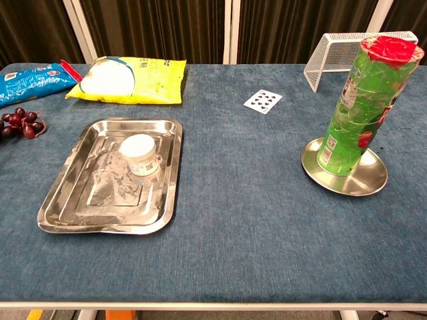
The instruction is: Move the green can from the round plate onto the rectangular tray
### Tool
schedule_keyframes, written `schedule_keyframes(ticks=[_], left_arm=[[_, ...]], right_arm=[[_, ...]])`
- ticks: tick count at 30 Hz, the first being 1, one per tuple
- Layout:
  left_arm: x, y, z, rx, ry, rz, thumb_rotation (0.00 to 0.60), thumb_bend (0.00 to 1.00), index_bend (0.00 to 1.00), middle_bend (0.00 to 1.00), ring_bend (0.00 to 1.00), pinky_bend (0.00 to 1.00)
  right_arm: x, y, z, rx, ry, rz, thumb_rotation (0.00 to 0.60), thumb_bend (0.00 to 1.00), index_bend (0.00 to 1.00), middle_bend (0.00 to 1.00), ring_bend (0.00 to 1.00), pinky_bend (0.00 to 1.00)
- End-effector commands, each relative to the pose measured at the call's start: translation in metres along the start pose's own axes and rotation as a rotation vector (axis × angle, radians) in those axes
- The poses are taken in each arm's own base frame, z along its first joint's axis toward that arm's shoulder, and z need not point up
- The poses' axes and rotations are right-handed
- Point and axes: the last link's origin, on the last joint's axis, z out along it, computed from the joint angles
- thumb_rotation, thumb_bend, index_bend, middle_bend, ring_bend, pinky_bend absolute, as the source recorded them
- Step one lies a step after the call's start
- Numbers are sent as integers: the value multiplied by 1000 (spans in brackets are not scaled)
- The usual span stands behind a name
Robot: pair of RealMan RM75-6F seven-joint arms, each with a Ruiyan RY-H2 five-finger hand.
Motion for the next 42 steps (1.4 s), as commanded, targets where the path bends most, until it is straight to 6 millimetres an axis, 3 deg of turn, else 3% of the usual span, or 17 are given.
schedule_keyframes(ticks=[1, 13, 20, 26, 30, 36, 42], left_arm=[[0, 0, 0, 1, -2, 0, 600, 0, 102, 116, 30, 129], [-2, 1, 1, -1, -12, -7, 600, 0, 102, 116, 30, 129], [-6, 0, -1, -12, -31, -8, 600, 0, 102, 116, 30, 129], [-10, -3, -1, -5, -32, -18, 600, 0, 102, 116, 30, 128], [-14, -3, -1, -4, -40, -22, 600, 0, 102, 117, 30, 128], [-17, -7, -3, 6, -45, -30, 600, 0, 102, 116, 30, 128], [-19, -9, -4, 8, -53, -42, 600, 0, 102, 117, 30, 128]], right_arm=[[0, 0, 0, -1, 1, 0, 600, 76, 0, 0, 0, 0], [3, -4, 1, 9, -3, 7, 600, 80, 0, 0, 0, 0], [14, -20, 6, 69, 14, 7, 600, 79, 0, 0, 0, 0], [31, -58, 29, 185, 51, 6, 600, 78, 0, 0, 0, 50], [40, -99, 50, 254, 73, -11, 600, 70, 0, 0, 0, 85], [34, -153, 81, 350, -1, -41, 600, 71, 0, 0, 0, 129], [20, -184, 101, 395, -80, -59, 600, 78, 0, 0, 0, 185]])
